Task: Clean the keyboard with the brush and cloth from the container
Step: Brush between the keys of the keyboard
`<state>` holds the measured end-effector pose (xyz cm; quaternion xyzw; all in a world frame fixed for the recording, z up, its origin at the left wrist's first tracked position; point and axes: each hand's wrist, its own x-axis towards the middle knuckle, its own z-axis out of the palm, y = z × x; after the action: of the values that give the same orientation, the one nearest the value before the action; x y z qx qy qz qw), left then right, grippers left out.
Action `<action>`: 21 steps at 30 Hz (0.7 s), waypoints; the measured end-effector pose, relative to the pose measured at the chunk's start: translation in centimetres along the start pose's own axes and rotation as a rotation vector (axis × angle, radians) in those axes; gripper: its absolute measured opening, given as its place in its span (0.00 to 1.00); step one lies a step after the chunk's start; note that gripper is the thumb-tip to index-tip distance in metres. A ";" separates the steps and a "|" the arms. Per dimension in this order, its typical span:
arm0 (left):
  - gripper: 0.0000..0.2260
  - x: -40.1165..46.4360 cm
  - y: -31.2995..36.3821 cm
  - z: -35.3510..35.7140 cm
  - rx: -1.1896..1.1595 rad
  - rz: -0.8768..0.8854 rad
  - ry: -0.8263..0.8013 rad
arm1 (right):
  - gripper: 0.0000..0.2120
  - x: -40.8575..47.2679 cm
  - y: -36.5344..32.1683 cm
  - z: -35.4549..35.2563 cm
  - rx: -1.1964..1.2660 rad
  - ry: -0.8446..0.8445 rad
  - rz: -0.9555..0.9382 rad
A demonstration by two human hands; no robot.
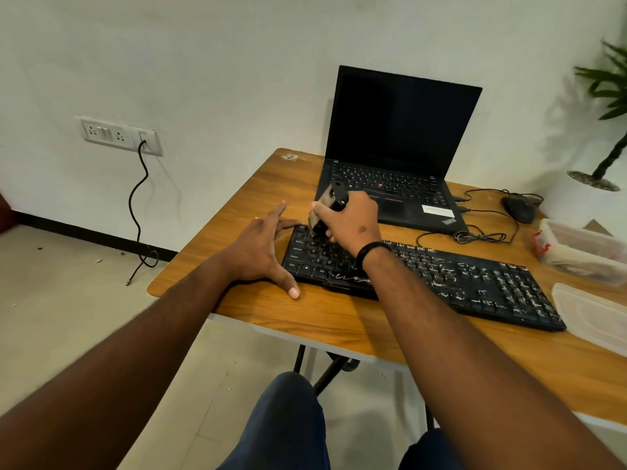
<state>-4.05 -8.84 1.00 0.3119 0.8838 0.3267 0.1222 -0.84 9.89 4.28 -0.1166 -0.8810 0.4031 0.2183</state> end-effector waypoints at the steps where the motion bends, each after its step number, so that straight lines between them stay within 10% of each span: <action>1: 0.73 0.0 0.1 0.0 -0.009 -0.004 0.008 | 0.16 -0.2 0.0 0.0 0.017 0.005 0.027; 8: 0.71 -0.1 0.1 0.0 -0.017 0.003 0.003 | 0.14 -1.2 -0.5 -2.4 0.048 -0.326 0.124; 16: 0.71 0.1 0.0 0.1 -0.016 0.005 0.017 | 0.16 -0.1 -1.1 1.4 0.148 0.091 0.219; 21: 0.73 0.3 -0.3 0.2 0.001 -0.007 0.005 | 0.13 -0.7 -1.9 -0.7 0.108 -0.269 0.221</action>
<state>-4.38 -8.76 0.64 0.3079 0.8854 0.3267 0.1209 0.04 8.89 5.94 -0.1460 -0.8610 0.4835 0.0589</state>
